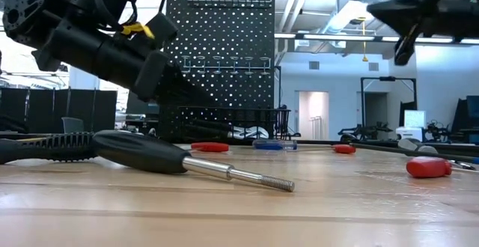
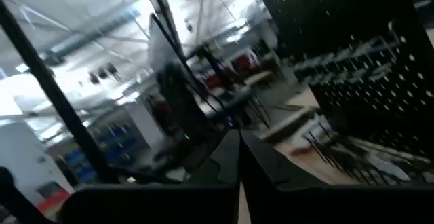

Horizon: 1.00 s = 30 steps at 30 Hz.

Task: Hang tools onto peg board
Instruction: Hang the gray screwdriver on the black pegboard

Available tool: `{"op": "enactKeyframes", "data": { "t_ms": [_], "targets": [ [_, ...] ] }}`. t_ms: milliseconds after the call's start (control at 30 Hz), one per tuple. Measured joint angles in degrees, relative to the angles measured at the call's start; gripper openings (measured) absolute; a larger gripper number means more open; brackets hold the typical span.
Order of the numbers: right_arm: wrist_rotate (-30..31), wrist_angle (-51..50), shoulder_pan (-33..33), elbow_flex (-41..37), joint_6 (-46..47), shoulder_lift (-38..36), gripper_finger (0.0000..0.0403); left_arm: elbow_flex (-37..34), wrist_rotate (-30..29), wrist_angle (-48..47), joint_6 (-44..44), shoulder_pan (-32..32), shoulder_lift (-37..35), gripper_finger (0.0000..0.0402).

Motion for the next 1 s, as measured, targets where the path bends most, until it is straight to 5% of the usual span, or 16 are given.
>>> {"op": "enactKeyframes", "data": {
  "t_ms": [200,500,700,1000],
  "targets": [
    [-0.39,1.05,0.27,3.68,2.67,10.92,0.0022,0.02,-0.27,1.48,0.71,0.01,-0.04,0.0244],
    [0.11,-43.27,3.07,28.15,12.77,28.75,0.0064,0.07,-0.29,0.25,-7.14,-1.43,-0.07,0.0244],
    [-7.89,-77.09,2.59,43.57,28.48,41.96,0.0138,0.07,-6.86,-3.10,-9.39,-3.52,-0.09,0.0244],
    [-13.16,-92.66,2.45,45.66,42.06,54.72,0.0295,0.07,-9.48,-7.64,-10.50,-3.93,-0.43,0.0244]
  ]
}}
